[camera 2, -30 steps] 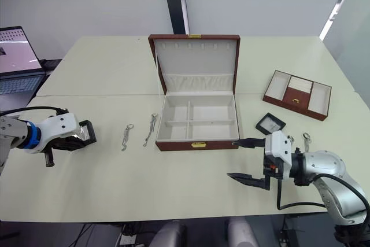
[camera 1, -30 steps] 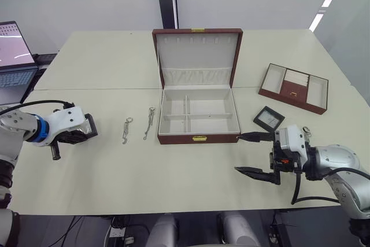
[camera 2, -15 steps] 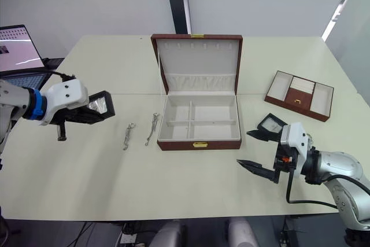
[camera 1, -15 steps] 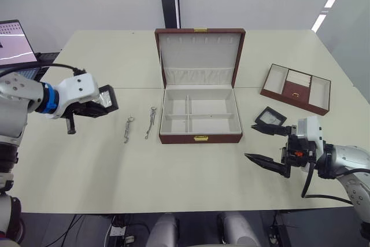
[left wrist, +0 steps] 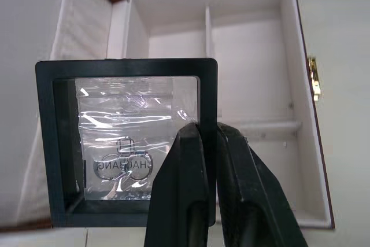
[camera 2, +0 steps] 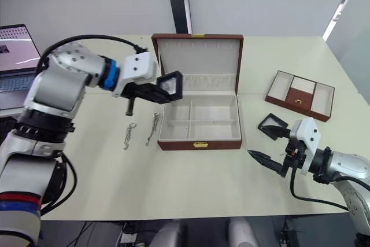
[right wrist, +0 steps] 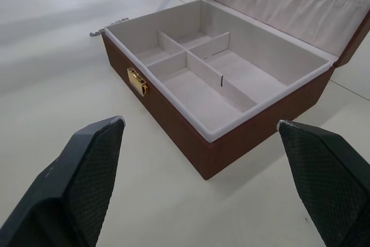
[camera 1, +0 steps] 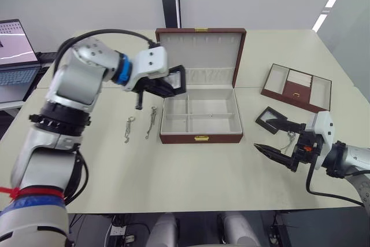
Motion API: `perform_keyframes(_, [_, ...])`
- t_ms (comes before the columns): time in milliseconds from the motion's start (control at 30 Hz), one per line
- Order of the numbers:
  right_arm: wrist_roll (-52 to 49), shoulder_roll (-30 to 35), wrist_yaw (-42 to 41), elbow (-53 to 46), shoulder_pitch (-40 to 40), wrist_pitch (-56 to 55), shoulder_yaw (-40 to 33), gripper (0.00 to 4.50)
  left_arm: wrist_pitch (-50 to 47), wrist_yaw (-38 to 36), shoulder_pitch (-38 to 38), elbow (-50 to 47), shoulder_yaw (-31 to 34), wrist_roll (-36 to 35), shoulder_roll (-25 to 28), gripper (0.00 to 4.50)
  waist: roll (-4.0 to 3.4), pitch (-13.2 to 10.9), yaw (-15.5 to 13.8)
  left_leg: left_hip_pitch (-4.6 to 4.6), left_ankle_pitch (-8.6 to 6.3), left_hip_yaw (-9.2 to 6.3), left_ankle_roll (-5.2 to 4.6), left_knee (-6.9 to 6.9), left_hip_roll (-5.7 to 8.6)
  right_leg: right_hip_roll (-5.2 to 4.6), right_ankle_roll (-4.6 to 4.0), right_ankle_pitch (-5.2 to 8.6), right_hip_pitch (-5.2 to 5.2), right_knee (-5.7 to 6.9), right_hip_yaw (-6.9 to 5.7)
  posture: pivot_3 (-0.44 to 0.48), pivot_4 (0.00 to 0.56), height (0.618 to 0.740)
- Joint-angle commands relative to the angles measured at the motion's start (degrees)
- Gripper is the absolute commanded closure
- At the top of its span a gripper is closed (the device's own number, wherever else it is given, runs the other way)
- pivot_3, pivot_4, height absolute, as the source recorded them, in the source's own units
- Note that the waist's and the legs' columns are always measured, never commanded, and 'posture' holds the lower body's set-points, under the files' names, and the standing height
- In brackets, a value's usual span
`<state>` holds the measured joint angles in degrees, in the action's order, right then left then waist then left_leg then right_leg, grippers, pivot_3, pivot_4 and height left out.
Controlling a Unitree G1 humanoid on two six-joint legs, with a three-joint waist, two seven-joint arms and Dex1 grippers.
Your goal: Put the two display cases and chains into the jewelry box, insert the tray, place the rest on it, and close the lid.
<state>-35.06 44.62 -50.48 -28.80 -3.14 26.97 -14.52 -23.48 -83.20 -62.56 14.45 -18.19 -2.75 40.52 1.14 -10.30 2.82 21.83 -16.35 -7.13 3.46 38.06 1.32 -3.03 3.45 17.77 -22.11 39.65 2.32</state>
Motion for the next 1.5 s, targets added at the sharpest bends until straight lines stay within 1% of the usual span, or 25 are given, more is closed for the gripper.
perform_keyframes(33, [-0.45, 0.1, 1.99, -2.78, -0.35, 0.89, -1.51, 0.0, 0.33, 1.13, -3.31, 4.38, -1.45, 1.27, -3.51, 4.49, 0.0, 0.0, 0.11, -0.01, 0.0, -0.01, 0.0, -0.01, -0.01, 0.0, 0.0, 0.0, 0.0, 0.0, -0.01, 0.0, 0.15, 0.74])
perform_keyframes(167, [-0.83, -0.56, 4.15, -4.25, -1.2, 1.67, -1.98, 0.0, 3.27, 2.39, -5.08, 9.94, -3.83, 3.42, -8.42, 4.49, 0.0, 0.0, 0.29, -0.01, 0.0, -0.01, 0.0, -0.01, 0.0, 0.0, 0.0, 0.0, -0.01, 0.01, 0.01, 0.0, 0.15, 0.74])
perform_keyframes(267, [-0.94, -1.15, 5.66, -5.59, -2.17, 2.03, -2.17, 0.0, 7.42, 3.29, -4.93, 13.94, -6.0, 5.71, -11.75, 4.49, 0.02, -0.01, 0.05, 0.01, 0.0, -0.03, 0.0, -0.01, 0.0, 0.0, 0.0, 0.0, 0.0, 0.0, -0.01, 0.0, 0.15, 0.74])
perform_keyframes(400, [-1.2, -1.73, 7.31, -7.14, -3.42, 2.57, -2.55, 0.0, 9.09, 5.04, -5.51, 19.57, -6.13, 6.48, -16.23, 4.49, 0.05, -0.03, 0.02, 0.03, 0.0, -0.02, 0.0, 0.0, 0.03, -0.01, 0.0, 0.0, -0.01, -0.02, 0.0, 0.0, 0.15, 0.74])
perform_keyframes(533, [-1.07, -2.2, 8.58, -8.18, -4.25, 2.88, -2.51, 0.0, 13.53, 8.12, -6.16, 25.7, -6.56, 9.11, -19.37, 4.49, 0.05, -0.03, 0.06, 0.01, 0.0, -0.02, 0.0, 0.0, 0.03, -0.01, 0.0, 0.0, -0.01, -0.01, 0.0, 0.0, 0.15, 0.74])
perform_keyframes(767, [-0.9, -2.58, 10.31, -9.01, -4.72, 3.03, -2.52, 0.0, 19.3, 10.69, -7.3, 35.11, -5.56, 10.14, -24.66, 4.49, 0.07, -0.04, -0.06, 0.02, 0.0, -0.02, 0.0, 0.0, 0.06, -0.02, 0.01, 0.0, -0.01, -0.01, 0.0, 0.0, 0.15, 0.74])
perform_keyframes(1000, [-1.06, -2.64, 10.98, -9.65, -5.18, 3.06, -2.77, 0.0, 23.99, 13.03, -8.46, 41.22, -5.73, 12.65, -25.84, 4.49, 0.08, -0.05, -0.04, 0.0, 0.0, -0.01, 0.0, 0.0, 0.06, -0.02, 0.01, 0.0, 0.0, 0.0, 0.02, 0.0, 0.15, 0.74])
perform_keyframes(1267, [-0.92, -2.76, 11.14, -9.63, -5.23, 2.93, -2.51, 0.0, 24.86, 14.13, -8.81, 43.2, -5.13, 13.7, -26.34, 4.49, 0.09, -0.05, -0.1, 0.01, 0.0, -0.02, 0.0, 0.0, 0.07, -0.02, 0.01, 0.0, -0.01, 0.0, 0.01, 0.0, 0.15, 0.74])
perform_keyframes(1433, [-0.62, -2.66, 11.03, -9.23, -4.85, 2.7, -2.44, 0.0, 24.04, 13.79, -9.19, 42.89, -4.4, 12.96, -26.46, 4.49, 0.09, -0.05, -0.1, 0.01, 0.0, -0.02, 0.0, 0.0, 0.07, -0.02, 0.01, 0.0, 0.0, 0.0, 0.01, 0.0, 0.15, 0.74])
perform_keyframes(1500, [-0.55, -2.62, 11.0, -9.14, -4.7, 2.68, -2.37, 0.0, 24.06, 14.51, -9.44, 42.99, -4.02, 12.84, -26.51, 3.87, 0.09, -0.05, -0.1, 0.01, 0.0, -0.02, 0.0, 0.0, 0.07, -0.02, 0.01, 0.0, -0.01, 0.0, 0.01, 0.0, 0.15, 0.74])
